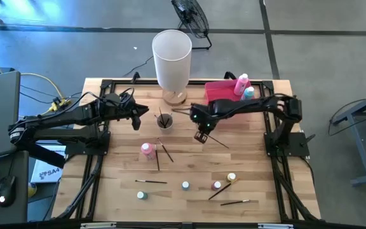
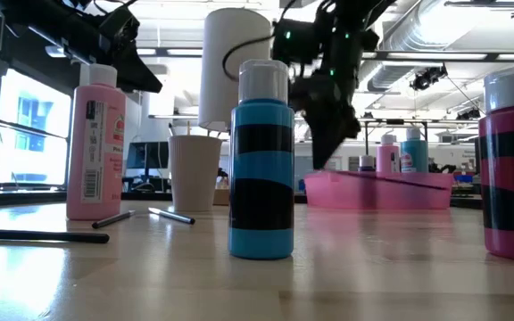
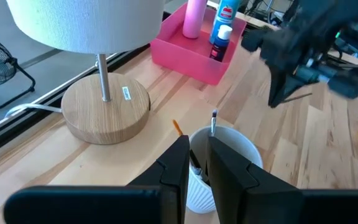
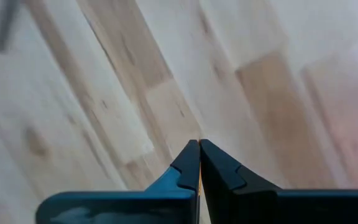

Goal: Pick & Place Paint Supplies
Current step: Put the golden paint brush into the white cup

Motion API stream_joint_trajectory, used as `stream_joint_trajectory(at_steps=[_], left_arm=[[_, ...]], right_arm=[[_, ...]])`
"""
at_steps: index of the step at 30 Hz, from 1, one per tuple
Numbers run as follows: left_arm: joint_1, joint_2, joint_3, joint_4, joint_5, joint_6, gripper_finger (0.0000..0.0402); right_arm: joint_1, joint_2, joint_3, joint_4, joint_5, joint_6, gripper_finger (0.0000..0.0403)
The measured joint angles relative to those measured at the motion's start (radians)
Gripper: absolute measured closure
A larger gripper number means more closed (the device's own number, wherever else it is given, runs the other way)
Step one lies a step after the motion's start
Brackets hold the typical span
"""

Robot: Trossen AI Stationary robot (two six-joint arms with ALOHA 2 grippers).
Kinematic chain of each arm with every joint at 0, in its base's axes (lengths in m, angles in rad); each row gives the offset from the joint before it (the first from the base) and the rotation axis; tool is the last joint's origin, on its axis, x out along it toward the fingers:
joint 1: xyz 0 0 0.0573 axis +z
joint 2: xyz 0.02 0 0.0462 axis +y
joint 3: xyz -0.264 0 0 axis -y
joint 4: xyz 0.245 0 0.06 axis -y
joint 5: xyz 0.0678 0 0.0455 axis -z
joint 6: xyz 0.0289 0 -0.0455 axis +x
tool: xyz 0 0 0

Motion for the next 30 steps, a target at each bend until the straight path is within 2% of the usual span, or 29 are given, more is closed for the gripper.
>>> stream_joint_trajectory(at_steps=[9,19,30], left_arm=[[0.0,-0.05,0.0,0.001,0.0,0.0,0.0348],[0.0,-0.155,0.0,0.0,-0.009,0.0,0.0348],[0.0,-0.197,0.0,-0.002,-0.012,0.0,0.0348]], right_arm=[[-0.032,-0.154,0.001,0.172,-0.008,0.002,0.04],[-0.023,-0.194,0.002,0.603,-0.004,0.039,0.04],[0.027,-0.189,0.002,0.994,0.166,0.032,0.04]])
